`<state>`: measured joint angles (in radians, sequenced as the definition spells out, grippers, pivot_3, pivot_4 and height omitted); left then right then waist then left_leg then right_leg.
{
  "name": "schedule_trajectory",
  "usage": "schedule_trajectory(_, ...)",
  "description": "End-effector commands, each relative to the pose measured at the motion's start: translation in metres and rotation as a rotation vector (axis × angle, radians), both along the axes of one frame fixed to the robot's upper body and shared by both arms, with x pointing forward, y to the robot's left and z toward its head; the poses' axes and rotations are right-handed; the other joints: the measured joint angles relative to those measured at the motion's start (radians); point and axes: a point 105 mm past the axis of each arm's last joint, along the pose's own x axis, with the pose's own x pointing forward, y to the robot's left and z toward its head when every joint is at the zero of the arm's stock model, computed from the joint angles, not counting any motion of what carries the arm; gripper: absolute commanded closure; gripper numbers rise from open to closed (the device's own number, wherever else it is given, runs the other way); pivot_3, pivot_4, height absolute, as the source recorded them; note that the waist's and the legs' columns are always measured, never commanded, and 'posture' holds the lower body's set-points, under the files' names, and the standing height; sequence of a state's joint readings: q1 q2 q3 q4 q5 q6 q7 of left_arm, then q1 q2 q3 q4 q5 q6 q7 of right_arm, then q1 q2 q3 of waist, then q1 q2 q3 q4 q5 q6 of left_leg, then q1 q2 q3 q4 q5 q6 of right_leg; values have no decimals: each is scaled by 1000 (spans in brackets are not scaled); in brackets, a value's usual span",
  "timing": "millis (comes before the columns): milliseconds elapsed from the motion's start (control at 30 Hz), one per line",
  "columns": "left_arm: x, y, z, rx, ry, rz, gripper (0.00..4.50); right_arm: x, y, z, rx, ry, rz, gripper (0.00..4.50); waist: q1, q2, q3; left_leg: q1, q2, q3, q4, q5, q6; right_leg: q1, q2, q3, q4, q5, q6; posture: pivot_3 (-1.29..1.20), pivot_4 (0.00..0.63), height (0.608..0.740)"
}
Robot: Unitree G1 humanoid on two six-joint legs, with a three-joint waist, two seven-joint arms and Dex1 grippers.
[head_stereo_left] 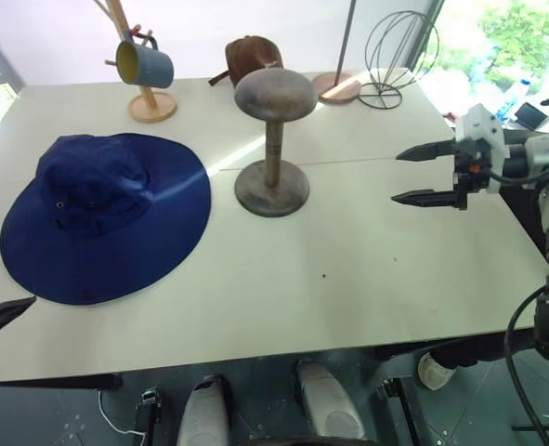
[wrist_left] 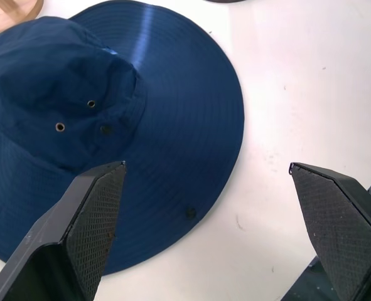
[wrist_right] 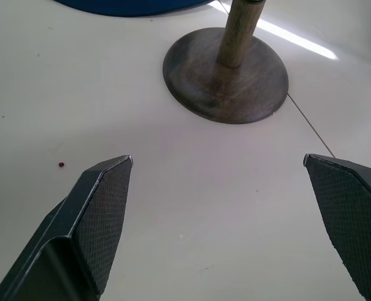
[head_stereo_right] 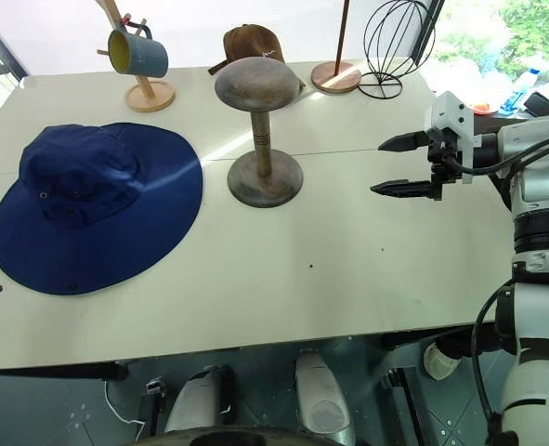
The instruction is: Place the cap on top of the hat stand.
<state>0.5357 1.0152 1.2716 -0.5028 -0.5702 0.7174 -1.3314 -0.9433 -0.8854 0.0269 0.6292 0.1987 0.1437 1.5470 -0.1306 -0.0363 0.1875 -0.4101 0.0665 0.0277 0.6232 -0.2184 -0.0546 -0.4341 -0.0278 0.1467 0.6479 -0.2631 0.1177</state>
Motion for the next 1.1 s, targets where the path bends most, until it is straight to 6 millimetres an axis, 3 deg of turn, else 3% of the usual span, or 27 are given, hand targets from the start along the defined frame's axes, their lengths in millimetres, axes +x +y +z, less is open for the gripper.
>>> schedule_trajectory(33, -1, -2, 4, 16, -14, -5, 133, -4, 0, 15, 2, -59, 10, 0, 0, 0, 0, 0, 0, 0, 0, 0, 0, 0, 0, 0, 0, 0, 0, 0, 150, 739)
schedule_trajectory(533, 10, -3, 7, 15, -48, 1, 133, -8, 2, 18, 35, -14, 19, 0, 1, 0, 0, 0, 0, 0, 0, 0, 0, 0, 0, 0, 0, 0, 0, 0, 150, 739)
schedule_trajectory(633, 21, 0, 8, 192, -132, -4, 133, -9, 5, 18, 21, -45, 24, 0, 2, 0, 0, 0, 0, 0, 0, 0, 0, 0, 0, 0, 0, 0, 0, 0, 150, 739)
schedule_trajectory(733, 24, 1, -7, 417, -162, -79, 133, -17, 14, 19, 39, -34, 70, 0, 4, 0, 0, 0, 0, 0, 1, 0, 0, 1, 0, 0, 0, 0, 0, 0, 150, 739)
schedule_trajectory(967, 28, -20, -29, 536, -212, -212, 133, -58, 40, 7, 84, 57, 181, 0, 10, 0, 0, 0, 0, 0, 0, 0, 0, 1, 0, 0, 0, 0, 0, 0, 150, 739)
schedule_trajectory(1100, 27, -27, -64, 584, -192, -257, 133, -82, 56, -2, 120, 110, 200, 0, 8, 0, -1, 0, 0, 0, 2, 0, 0, 2, 0, 0, 0, 0, 0, 0, 150, 739)
